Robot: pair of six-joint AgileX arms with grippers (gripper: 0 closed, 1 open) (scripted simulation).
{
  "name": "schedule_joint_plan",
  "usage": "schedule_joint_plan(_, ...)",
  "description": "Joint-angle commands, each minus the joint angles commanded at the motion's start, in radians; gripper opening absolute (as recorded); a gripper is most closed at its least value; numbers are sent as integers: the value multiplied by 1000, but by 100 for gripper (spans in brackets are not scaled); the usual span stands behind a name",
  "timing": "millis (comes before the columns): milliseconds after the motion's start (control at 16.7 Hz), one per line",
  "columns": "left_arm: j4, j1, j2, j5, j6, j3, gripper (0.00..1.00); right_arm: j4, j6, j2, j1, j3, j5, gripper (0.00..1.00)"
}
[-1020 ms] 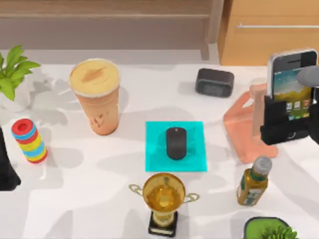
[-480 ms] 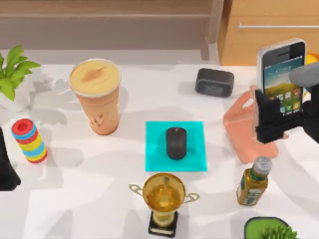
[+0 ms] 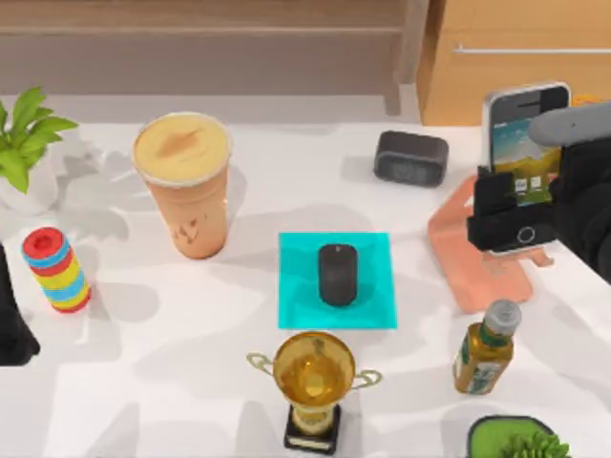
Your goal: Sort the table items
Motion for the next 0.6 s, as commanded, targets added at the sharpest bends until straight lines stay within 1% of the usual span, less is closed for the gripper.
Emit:
schedule_joint_plan(240, 0, 0, 0, 0, 0, 0, 100, 0, 0, 0, 0, 0, 0, 0)
schedule_joint_plan(600, 0, 0, 0, 0, 0, 0, 100, 0, 0, 0, 0, 0, 0, 45)
